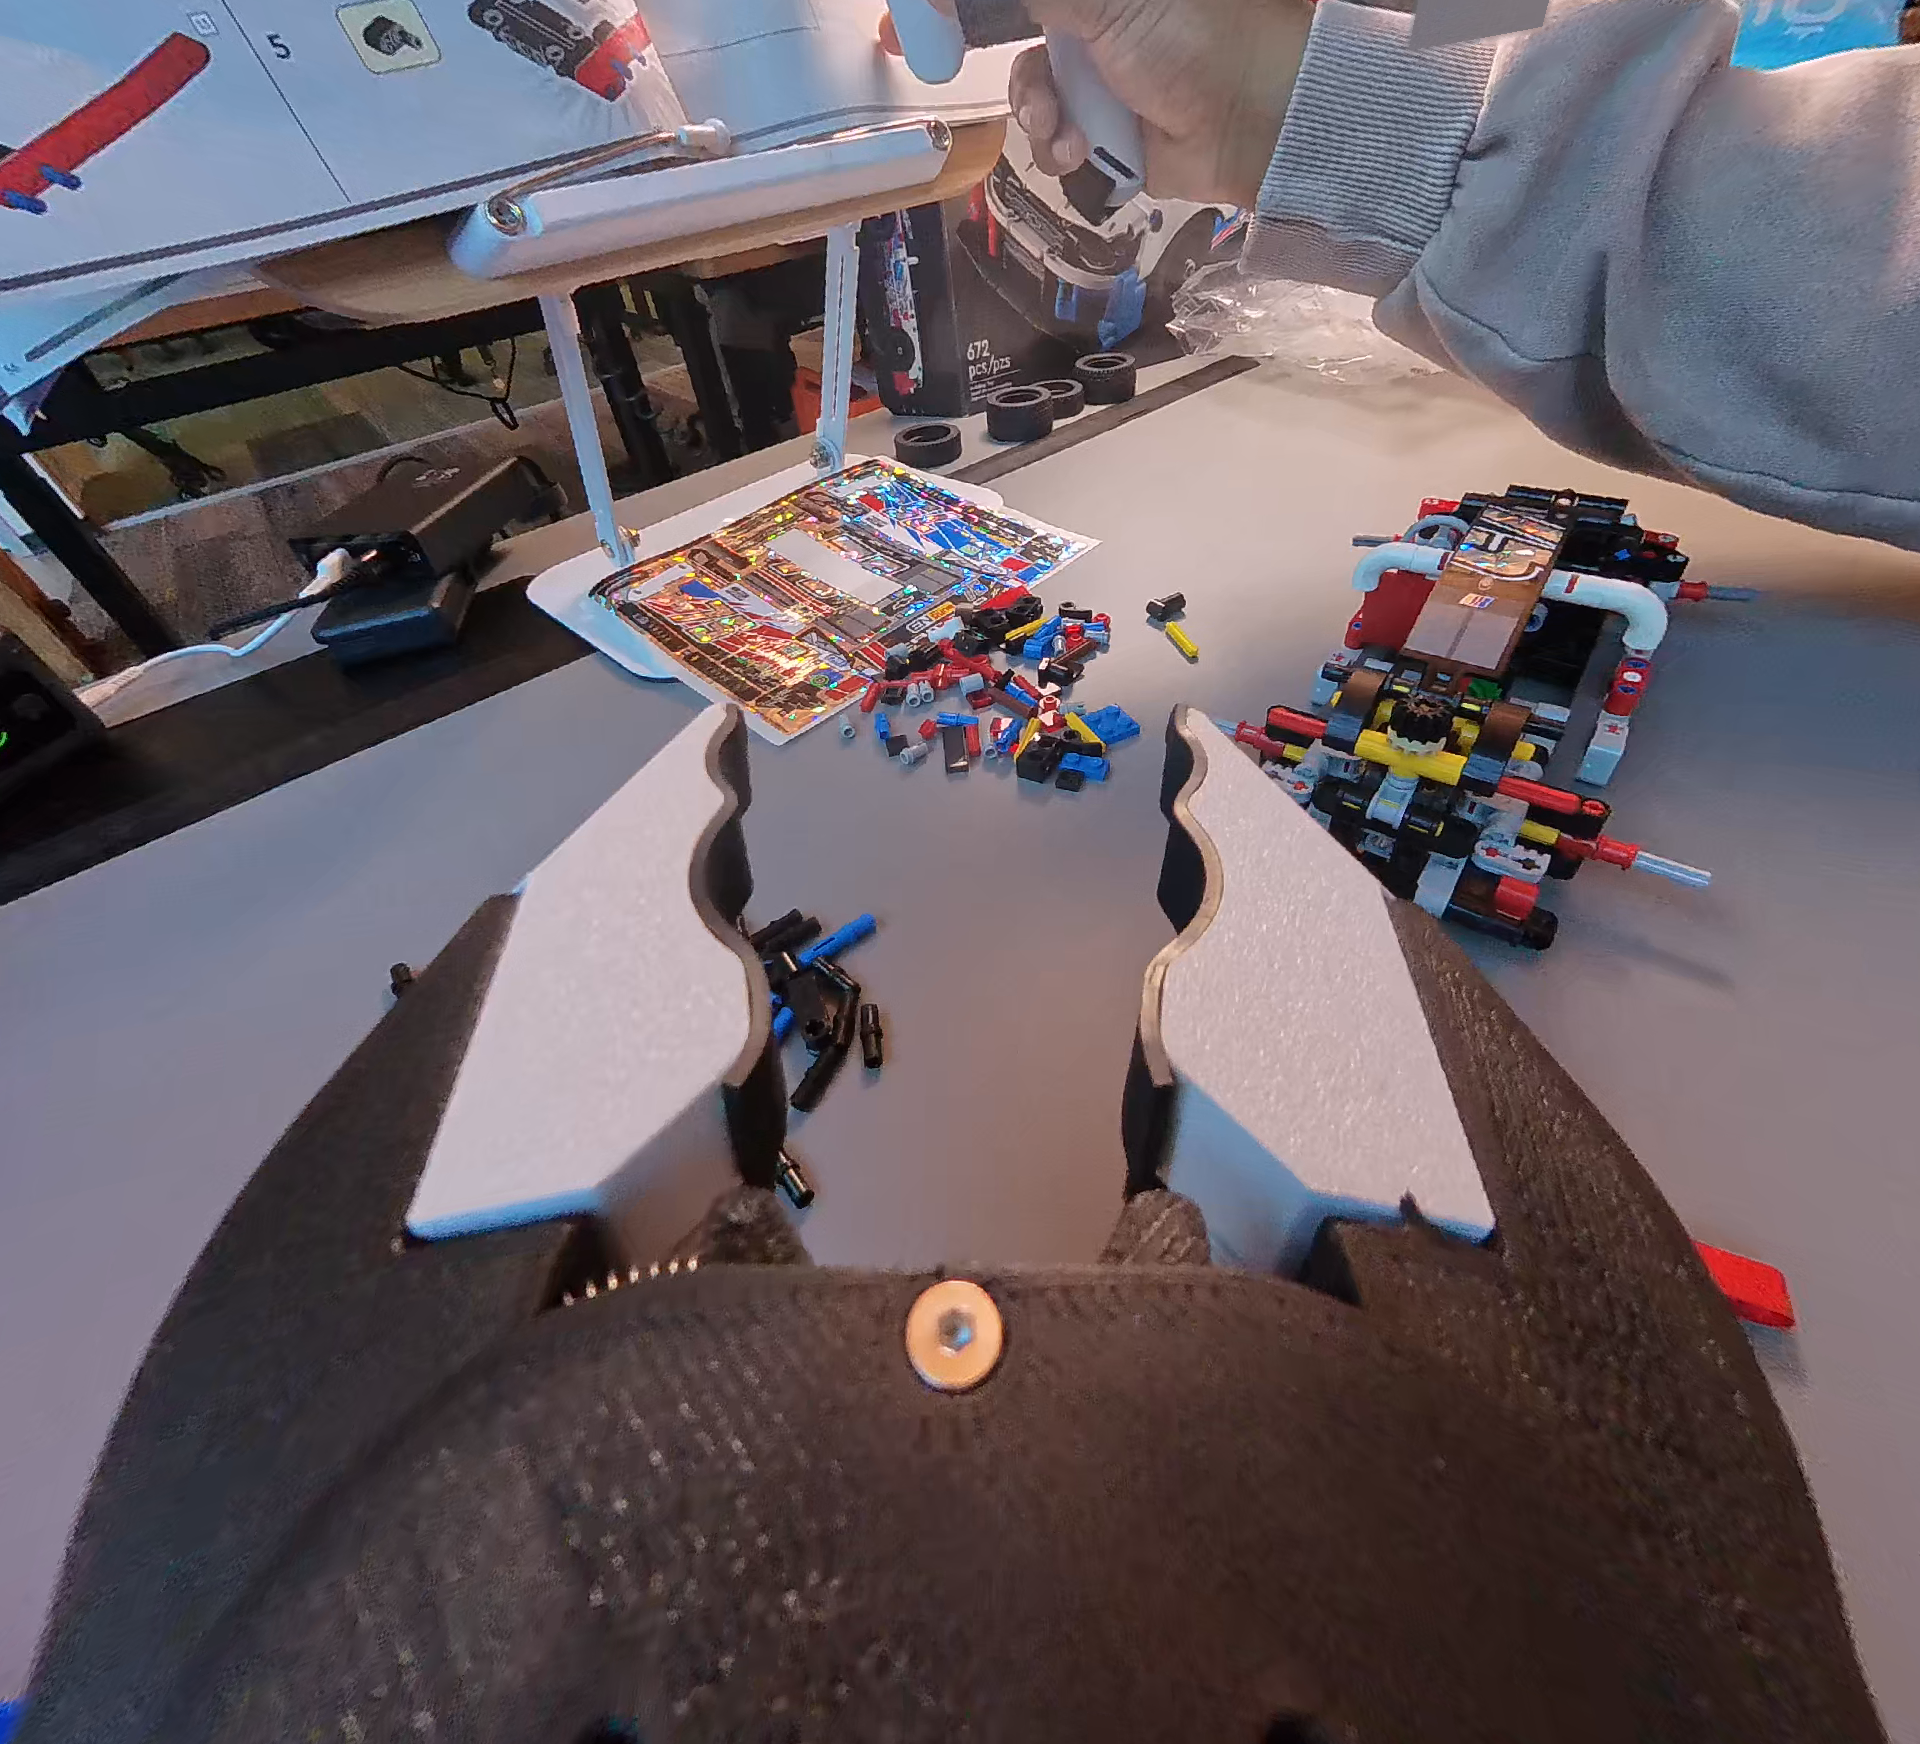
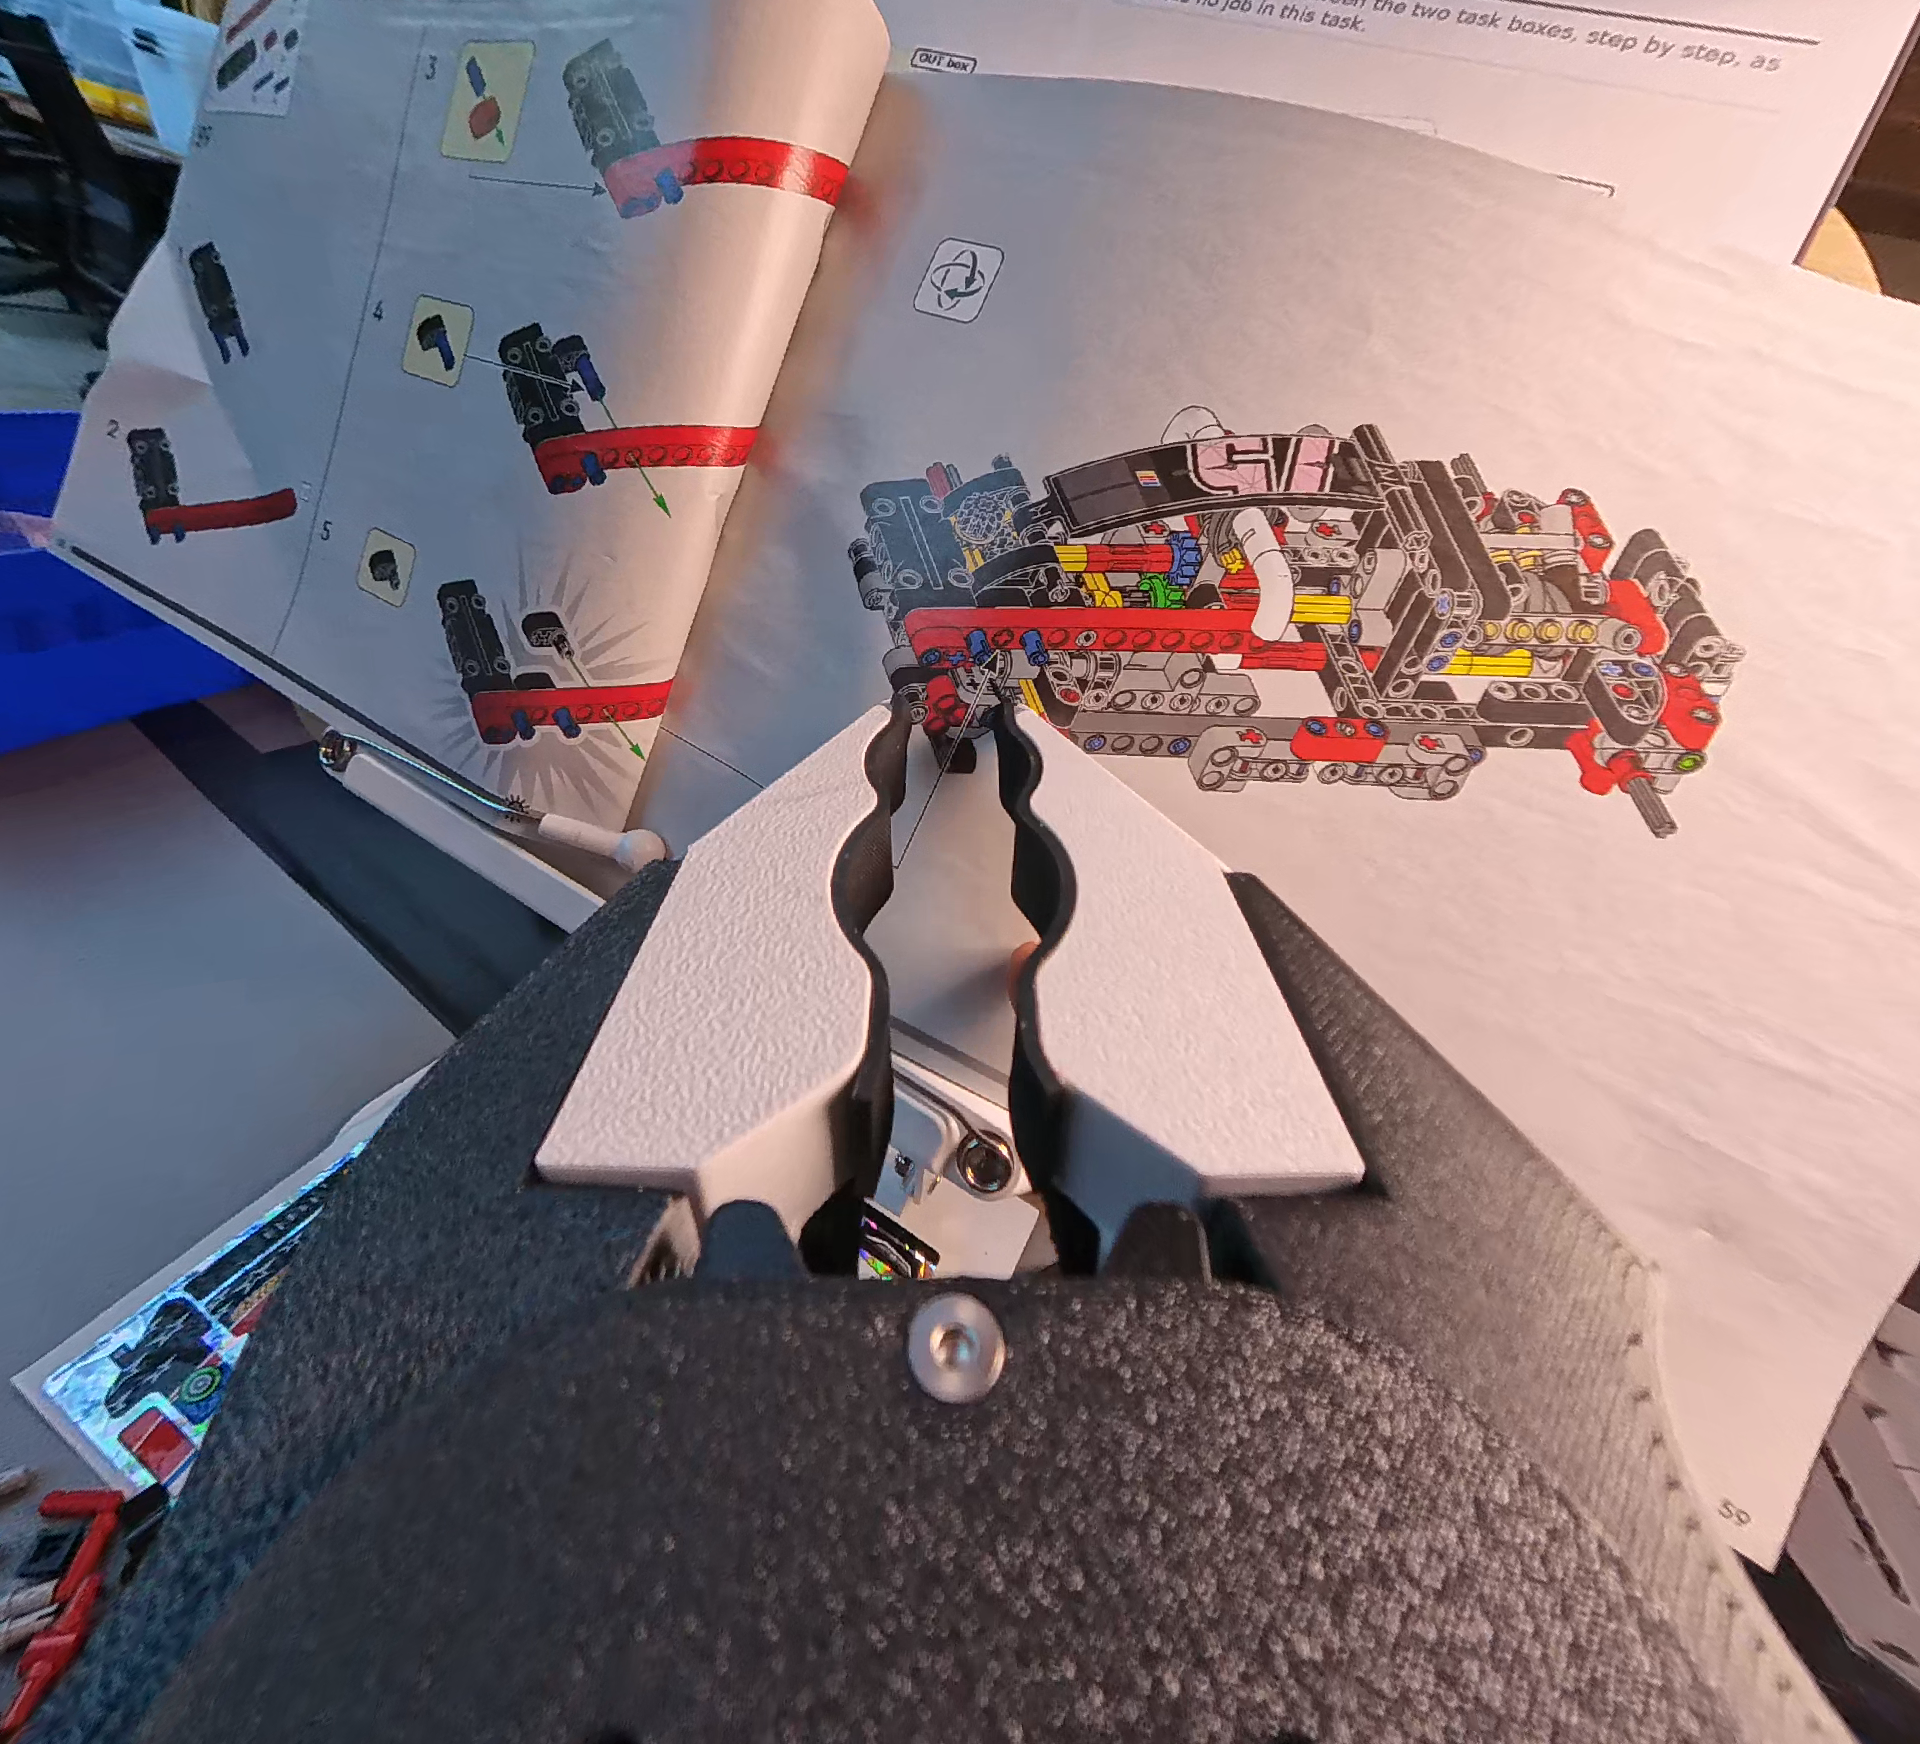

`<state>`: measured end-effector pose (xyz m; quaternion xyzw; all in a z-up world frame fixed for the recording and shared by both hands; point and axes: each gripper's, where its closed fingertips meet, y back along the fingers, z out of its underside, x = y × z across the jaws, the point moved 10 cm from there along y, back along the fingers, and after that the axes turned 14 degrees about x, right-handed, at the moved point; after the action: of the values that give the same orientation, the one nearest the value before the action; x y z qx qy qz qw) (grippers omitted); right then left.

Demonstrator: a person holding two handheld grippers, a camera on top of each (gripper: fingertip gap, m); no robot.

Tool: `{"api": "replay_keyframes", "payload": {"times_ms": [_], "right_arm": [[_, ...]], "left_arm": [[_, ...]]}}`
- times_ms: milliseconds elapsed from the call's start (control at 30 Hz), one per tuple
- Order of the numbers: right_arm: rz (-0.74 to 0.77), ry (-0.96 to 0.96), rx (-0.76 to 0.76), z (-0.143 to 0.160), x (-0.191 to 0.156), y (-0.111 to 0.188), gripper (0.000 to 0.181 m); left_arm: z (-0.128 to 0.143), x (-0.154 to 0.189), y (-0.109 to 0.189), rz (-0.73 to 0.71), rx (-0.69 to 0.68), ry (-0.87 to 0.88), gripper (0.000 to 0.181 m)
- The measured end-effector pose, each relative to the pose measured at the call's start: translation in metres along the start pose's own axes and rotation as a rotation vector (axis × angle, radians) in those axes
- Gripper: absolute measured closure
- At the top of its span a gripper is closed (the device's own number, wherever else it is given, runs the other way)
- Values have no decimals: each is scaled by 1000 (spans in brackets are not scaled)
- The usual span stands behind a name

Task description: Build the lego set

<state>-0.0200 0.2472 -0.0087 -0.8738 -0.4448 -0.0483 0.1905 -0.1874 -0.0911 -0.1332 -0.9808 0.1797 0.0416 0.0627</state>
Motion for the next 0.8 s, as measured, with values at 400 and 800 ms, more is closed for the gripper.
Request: {"api": "replay_keyframes", "payload": {"times_ms": [400,800], "right_arm": [[-6,-3,17,-3,-1,-4,169],[-10,9,8,-6,-6,-7,171]], "left_arm": [[2,-1,-1,0,-13,-9,103],[1,-1,0,7,-11,-7,102]]}}
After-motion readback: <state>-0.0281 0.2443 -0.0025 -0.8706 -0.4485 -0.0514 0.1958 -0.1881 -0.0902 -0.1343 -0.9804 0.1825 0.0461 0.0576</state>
